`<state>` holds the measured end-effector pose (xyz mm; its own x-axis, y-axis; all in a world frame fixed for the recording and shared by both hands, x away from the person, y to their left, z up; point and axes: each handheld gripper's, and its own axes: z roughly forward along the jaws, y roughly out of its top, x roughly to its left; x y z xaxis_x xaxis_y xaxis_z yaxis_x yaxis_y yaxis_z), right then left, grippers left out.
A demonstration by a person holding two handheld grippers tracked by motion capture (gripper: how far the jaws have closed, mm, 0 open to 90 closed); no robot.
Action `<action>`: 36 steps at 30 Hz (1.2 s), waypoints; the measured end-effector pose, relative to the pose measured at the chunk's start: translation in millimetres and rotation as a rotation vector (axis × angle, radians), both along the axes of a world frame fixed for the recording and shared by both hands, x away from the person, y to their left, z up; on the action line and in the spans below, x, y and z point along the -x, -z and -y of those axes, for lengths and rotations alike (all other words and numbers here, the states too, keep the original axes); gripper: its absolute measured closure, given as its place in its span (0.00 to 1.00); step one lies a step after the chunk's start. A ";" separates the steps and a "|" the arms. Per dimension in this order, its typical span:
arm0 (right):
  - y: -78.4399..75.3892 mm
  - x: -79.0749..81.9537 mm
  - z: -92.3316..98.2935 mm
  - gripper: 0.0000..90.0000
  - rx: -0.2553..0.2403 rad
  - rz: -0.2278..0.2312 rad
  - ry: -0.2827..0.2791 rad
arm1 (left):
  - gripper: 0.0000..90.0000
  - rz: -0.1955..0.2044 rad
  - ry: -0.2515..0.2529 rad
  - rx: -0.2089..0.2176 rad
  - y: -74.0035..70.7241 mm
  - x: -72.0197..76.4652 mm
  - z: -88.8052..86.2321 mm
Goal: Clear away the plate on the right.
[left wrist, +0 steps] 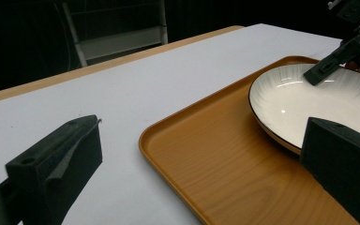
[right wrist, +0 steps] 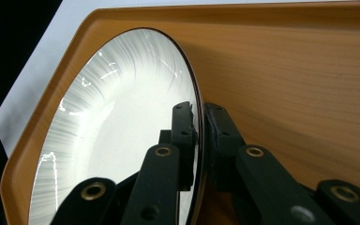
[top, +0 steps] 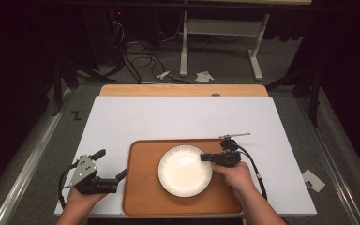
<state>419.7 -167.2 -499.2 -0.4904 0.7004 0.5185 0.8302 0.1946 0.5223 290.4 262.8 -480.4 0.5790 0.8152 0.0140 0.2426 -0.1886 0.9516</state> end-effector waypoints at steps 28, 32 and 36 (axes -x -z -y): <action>-11.3 5.8 8.1 0.51 0.078 0.164 0.008 | 0.00 -0.032 0.006 0.003 0.1 -2.9 -3.0; -30.9 11.6 17.3 0.33 0.081 0.315 0.022 | 0.00 -0.036 -0.008 0.015 0.5 -4.4 -4.9; -47.2 22.1 29.8 0.17 0.110 0.463 0.077 | 0.00 -0.040 -0.020 0.024 0.6 -4.4 -6.3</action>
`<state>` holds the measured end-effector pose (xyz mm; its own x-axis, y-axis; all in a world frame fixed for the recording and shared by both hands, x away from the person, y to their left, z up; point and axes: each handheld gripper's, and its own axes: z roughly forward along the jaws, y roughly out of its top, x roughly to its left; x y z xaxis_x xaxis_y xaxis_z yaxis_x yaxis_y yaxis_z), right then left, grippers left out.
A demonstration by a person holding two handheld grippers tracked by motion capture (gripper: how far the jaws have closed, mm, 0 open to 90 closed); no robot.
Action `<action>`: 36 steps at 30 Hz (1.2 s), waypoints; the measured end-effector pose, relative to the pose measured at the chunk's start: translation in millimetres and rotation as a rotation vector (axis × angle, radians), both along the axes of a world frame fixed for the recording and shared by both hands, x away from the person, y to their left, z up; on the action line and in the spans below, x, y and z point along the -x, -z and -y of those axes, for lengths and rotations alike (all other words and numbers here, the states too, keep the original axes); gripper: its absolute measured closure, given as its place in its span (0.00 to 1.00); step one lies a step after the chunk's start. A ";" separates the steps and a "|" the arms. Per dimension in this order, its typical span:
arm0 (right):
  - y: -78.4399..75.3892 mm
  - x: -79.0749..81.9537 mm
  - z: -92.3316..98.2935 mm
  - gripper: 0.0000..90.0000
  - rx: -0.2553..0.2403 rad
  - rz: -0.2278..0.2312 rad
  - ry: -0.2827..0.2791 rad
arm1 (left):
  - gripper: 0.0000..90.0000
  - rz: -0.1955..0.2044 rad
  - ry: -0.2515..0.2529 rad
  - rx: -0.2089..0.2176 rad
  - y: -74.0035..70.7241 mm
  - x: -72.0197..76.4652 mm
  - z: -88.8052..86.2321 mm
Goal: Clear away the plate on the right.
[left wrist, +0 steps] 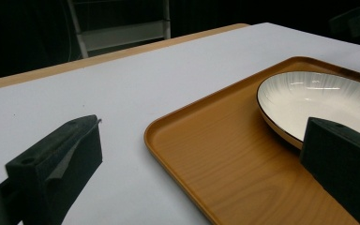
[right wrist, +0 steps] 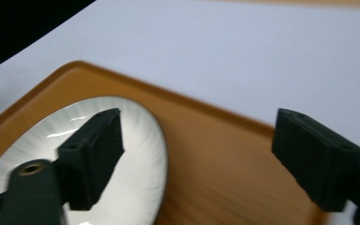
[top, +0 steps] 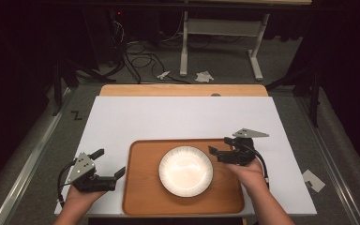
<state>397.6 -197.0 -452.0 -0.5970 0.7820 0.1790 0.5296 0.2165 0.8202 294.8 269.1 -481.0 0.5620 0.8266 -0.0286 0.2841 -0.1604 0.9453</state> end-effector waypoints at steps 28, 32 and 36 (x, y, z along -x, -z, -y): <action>13.9 42.4 112.1 0.00 -0.011 0.109 0.084 | 0.00 -0.035 -0.008 0.015 4.0 -4.2 6.6; 15.9 40.4 116.8 0.00 -0.026 0.090 0.099 | 0.00 -0.032 -0.009 0.023 3.3 -3.6 3.7; 14.3 39.3 120.8 0.00 -0.037 0.101 0.121 | 0.00 -0.021 -0.007 0.042 -0.2 0.3 -0.3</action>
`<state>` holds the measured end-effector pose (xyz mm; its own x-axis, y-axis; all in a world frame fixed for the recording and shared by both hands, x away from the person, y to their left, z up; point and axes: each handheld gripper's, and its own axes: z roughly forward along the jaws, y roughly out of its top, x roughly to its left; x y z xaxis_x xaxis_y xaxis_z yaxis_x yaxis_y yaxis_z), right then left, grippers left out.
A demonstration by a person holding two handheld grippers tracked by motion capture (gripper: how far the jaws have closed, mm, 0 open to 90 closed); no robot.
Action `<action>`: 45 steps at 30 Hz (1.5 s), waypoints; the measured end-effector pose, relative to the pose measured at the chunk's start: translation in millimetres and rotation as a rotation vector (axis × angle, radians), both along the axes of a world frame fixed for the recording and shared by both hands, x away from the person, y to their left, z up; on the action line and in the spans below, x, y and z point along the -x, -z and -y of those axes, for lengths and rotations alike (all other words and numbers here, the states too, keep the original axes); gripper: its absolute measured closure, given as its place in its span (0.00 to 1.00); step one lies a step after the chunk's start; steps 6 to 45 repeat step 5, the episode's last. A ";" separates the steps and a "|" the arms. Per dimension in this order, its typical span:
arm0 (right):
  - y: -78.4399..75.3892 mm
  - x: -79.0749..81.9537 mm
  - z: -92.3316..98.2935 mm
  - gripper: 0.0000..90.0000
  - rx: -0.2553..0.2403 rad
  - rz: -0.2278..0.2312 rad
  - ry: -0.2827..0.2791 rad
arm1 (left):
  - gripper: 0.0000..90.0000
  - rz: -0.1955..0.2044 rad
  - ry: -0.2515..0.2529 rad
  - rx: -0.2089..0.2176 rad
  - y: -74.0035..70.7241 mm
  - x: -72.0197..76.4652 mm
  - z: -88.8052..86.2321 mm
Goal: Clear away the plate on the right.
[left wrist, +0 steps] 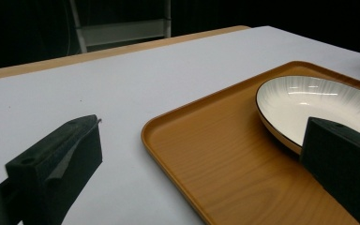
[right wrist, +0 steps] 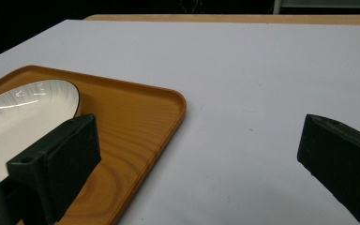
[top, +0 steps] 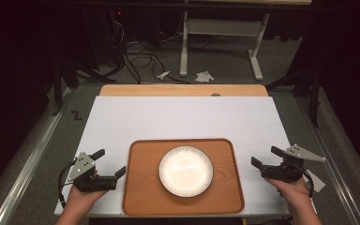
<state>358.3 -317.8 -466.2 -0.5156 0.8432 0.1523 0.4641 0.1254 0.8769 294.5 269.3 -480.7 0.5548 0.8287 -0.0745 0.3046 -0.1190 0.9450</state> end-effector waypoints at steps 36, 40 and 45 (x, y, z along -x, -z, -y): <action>2.5 -0.6 4.4 0.00 -0.010 -0.024 0.022 | 0.01 -0.009 0.010 0.001 -1.7 1.0 1.2; 2.5 -0.6 4.4 0.00 -0.010 -0.024 0.022 | 0.01 -0.009 0.010 0.001 -1.7 1.0 1.2; 2.5 -0.6 4.4 0.00 -0.010 -0.024 0.022 | 0.01 -0.009 0.010 0.001 -1.7 1.0 1.2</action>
